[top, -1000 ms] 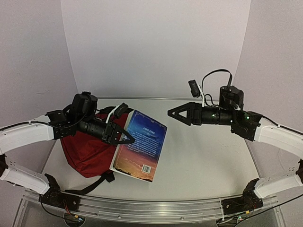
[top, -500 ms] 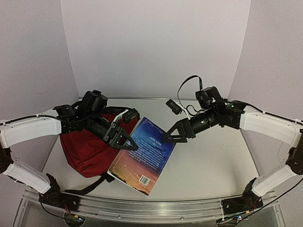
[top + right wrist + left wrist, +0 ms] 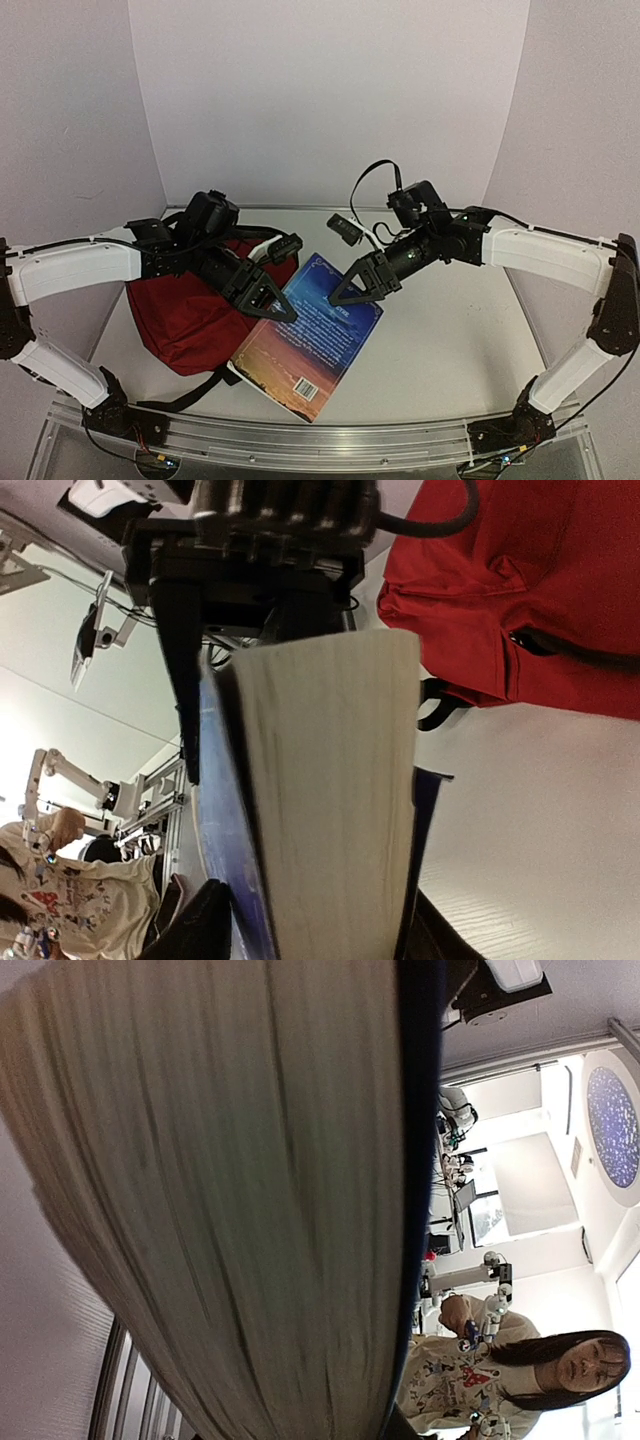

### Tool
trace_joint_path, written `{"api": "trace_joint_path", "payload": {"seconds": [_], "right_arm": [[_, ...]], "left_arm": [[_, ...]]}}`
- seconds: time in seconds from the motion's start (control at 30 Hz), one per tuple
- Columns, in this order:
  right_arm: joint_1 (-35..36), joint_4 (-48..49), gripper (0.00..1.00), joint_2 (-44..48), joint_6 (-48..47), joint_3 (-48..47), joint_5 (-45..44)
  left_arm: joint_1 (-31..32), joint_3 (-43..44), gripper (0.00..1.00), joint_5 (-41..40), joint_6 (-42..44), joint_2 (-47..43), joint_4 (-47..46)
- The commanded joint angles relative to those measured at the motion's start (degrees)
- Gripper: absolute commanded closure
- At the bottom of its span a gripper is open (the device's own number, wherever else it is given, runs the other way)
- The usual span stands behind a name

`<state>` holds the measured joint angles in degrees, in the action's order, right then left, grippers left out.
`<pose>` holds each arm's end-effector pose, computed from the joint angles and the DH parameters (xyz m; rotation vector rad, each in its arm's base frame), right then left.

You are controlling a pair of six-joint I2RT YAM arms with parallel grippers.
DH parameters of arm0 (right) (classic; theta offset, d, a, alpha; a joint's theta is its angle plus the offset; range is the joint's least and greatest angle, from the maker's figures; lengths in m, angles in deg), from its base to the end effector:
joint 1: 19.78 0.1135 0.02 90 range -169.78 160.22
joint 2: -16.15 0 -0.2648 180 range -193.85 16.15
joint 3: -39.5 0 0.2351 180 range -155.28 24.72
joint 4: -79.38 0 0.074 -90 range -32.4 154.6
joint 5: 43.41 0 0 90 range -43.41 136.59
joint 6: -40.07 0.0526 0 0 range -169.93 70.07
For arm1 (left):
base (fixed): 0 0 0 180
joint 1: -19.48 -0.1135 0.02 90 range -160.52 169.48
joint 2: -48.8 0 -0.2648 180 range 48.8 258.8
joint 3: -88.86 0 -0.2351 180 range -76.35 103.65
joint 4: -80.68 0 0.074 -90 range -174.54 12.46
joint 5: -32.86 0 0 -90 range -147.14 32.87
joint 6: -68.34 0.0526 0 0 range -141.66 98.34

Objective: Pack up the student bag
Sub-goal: Pick up the book from the center of the board.

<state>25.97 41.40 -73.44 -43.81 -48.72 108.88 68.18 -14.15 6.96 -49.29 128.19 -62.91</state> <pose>0.1964 0.2684 0.3102 -1.3708 1.9024 1.6918 0.1504 -0.2429 0.3031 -1.1414 -2.2182 1.8836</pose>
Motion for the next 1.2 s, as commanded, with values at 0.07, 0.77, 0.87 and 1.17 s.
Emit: {"api": "trace_joint_path", "payload": {"seconds": [0.07, 0.77, 0.87, 1.17], "right_arm": [[0.34, 6.67, 0.95, 0.84, 2.08, -1.44, -0.89], [-14.56, 14.41, 1.0, 14.47, 19.03, 12.58, -43.22], [-14.71, 14.77, 1.0, 15.63, 19.17, 13.54, -43.79], [-14.85, 16.39, 1.0, 16.83, 20.64, 15.97, -44.03]], "left_arm": [[0.05, 5.97, 0.94, 2.67, 2.9, -1.04, -2.61], [-22.96, 4.88, 0.01, -66.25, -10.19, -6.75, 21.4], [-23.28, 5.98, 0.0, -71.63, -10.36, -4.63, 24.16], [-23.88, 10.59, 0.01, -77.04, -7.65, 5.67, 25.97]]}}
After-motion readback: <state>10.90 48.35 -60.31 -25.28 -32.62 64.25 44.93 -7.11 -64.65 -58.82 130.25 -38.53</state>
